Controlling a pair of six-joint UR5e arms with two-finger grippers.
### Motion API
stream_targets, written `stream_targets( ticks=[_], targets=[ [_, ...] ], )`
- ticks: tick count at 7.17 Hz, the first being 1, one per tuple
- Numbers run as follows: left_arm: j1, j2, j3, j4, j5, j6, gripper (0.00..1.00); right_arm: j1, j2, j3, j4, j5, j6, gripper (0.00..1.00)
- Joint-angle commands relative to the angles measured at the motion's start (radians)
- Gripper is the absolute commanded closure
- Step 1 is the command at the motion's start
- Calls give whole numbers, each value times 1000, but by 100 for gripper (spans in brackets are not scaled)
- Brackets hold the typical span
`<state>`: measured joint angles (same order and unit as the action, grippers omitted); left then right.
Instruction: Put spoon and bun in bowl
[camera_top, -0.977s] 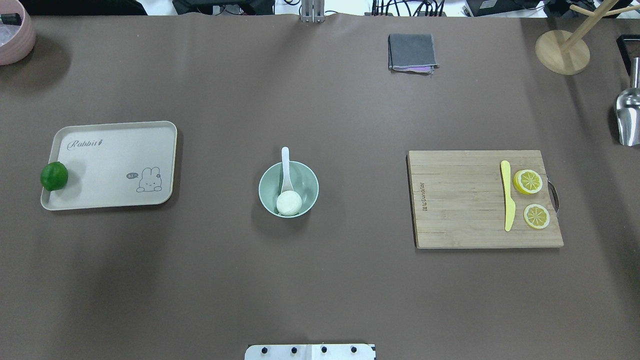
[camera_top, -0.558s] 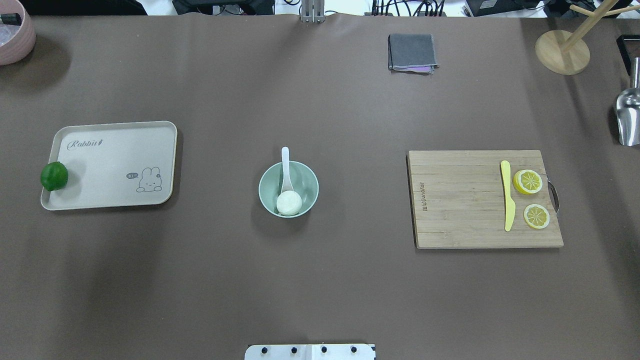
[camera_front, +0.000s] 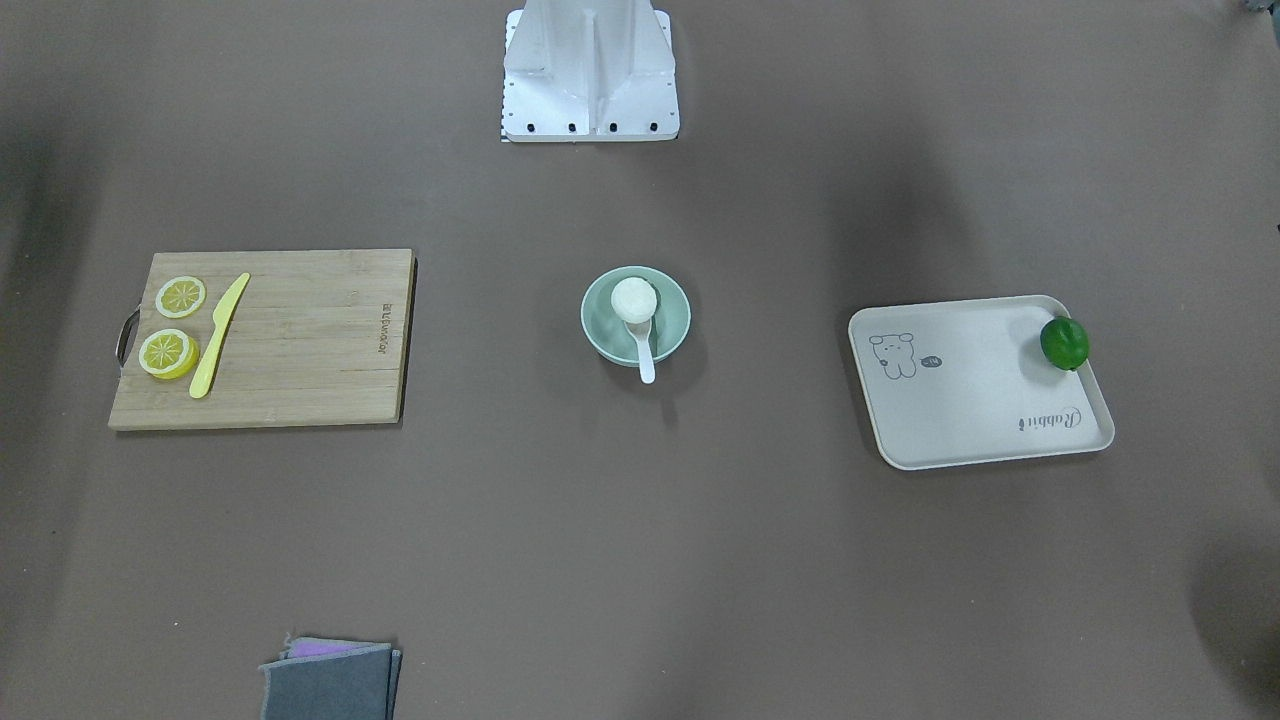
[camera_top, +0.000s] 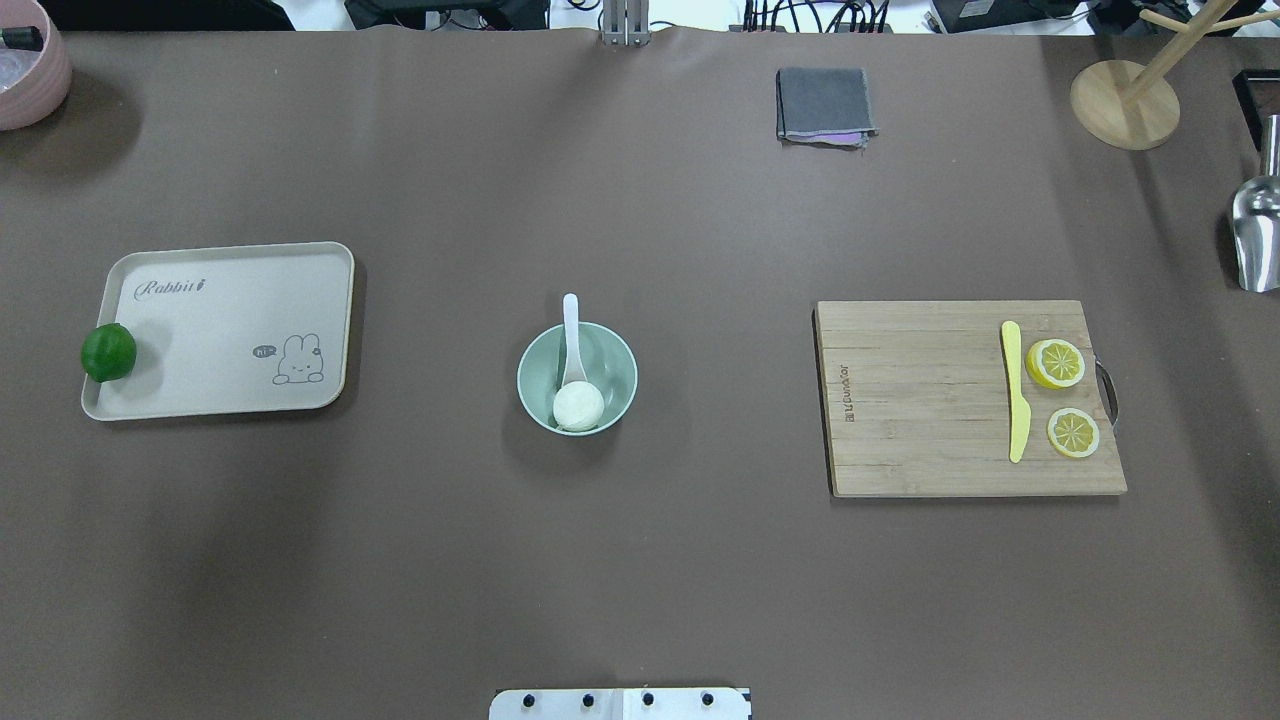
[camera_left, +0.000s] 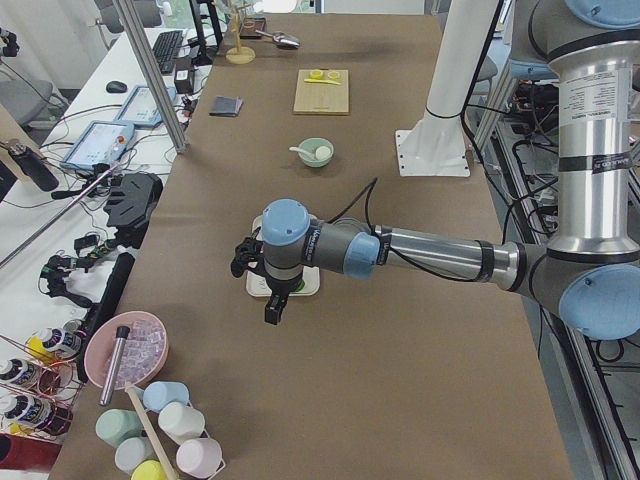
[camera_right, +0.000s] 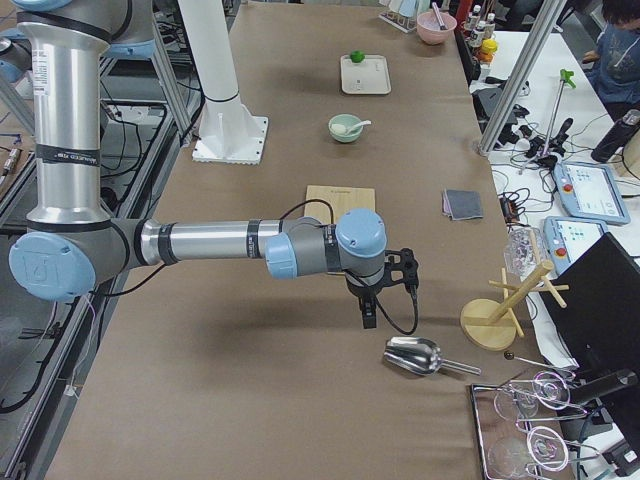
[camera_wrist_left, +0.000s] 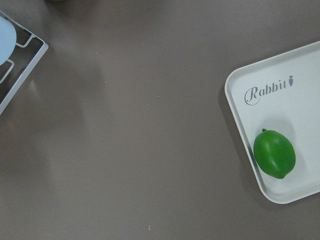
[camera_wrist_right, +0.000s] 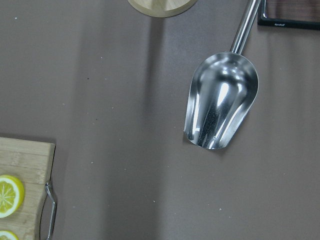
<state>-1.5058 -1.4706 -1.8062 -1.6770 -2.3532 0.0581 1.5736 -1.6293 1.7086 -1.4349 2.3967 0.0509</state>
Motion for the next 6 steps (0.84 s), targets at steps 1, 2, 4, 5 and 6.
stream_targets(
  ticks=[1,2,4,5,6],
  targets=[
    [-1,4,-4,0,2,0,1,0,5,5,1,1,1,0],
    [-1,6,-8,0,0,0,1,0,5,9,1,-4,0,0],
    [1,-4,-13,0,2,0,1,-1,9,5,1,-10,1,0],
    [1,-5,-16,0,2,0,1,-1,9,6,1,-8,1,0],
    [1,-7,-24,-1,0,0,1,-1,9,5,1,-5,1,0]
  ],
)
